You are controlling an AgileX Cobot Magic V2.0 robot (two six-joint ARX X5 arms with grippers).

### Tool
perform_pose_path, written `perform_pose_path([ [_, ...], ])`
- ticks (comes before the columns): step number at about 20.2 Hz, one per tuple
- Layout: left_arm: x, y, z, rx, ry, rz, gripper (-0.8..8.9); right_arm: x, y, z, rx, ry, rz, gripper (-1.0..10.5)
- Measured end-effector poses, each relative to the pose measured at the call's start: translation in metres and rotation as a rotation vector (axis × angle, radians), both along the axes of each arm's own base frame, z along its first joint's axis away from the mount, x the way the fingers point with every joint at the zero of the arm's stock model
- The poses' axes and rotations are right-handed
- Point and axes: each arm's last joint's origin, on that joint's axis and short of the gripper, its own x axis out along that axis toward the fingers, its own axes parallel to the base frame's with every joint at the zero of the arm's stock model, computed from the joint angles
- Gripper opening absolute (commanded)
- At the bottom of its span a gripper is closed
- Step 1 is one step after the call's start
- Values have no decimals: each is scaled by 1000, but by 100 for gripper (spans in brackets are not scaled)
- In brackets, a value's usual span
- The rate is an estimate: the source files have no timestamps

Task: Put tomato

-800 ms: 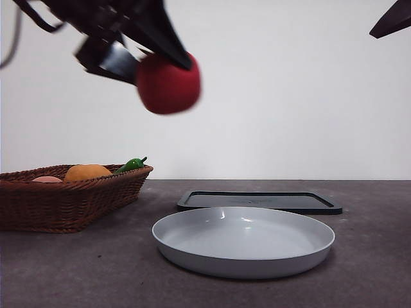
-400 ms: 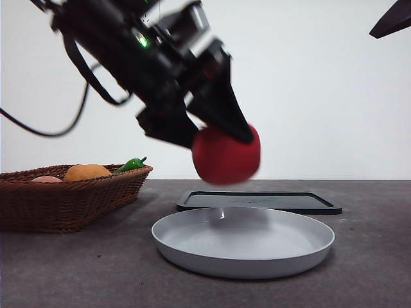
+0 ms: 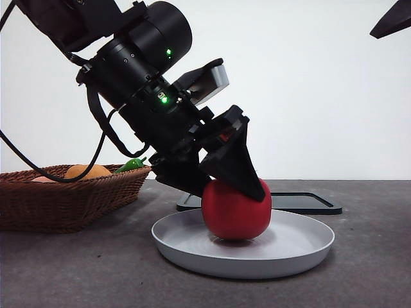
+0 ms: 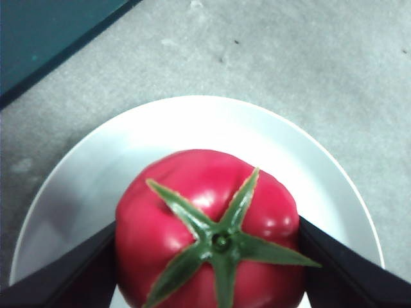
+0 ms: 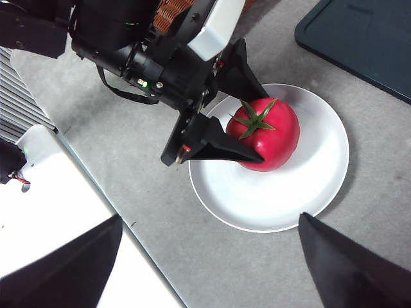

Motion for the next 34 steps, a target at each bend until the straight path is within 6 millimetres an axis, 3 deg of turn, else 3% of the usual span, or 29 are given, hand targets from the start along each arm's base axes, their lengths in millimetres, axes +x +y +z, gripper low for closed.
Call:
perform_pose_path([
  [4, 0, -1, -2, 5, -3, -9, 442, 0, 0, 0, 0, 0, 0, 437],
  [12, -1, -1, -1, 3, 5, 0, 448, 0, 0, 0, 0, 0, 0, 437],
  [16, -6, 3, 18, -27, -25, 2, 556, 0, 0, 0, 0, 0, 0, 437],
  [22, -13, 9, 26, 0, 6, 2, 562, 0, 0, 0, 0, 0, 0, 437],
  [26, -21, 24, 64, -70, -72, 19, 562, 0, 0, 0, 0, 0, 0, 437],
  [30, -27, 61, 107, -140, -144, 109, 561, 0, 0, 0, -7, -3, -6, 437],
  [34, -48, 99, 140, -174, -166, 194, 560, 1, 0, 0, -18, -13, -20, 437],
])
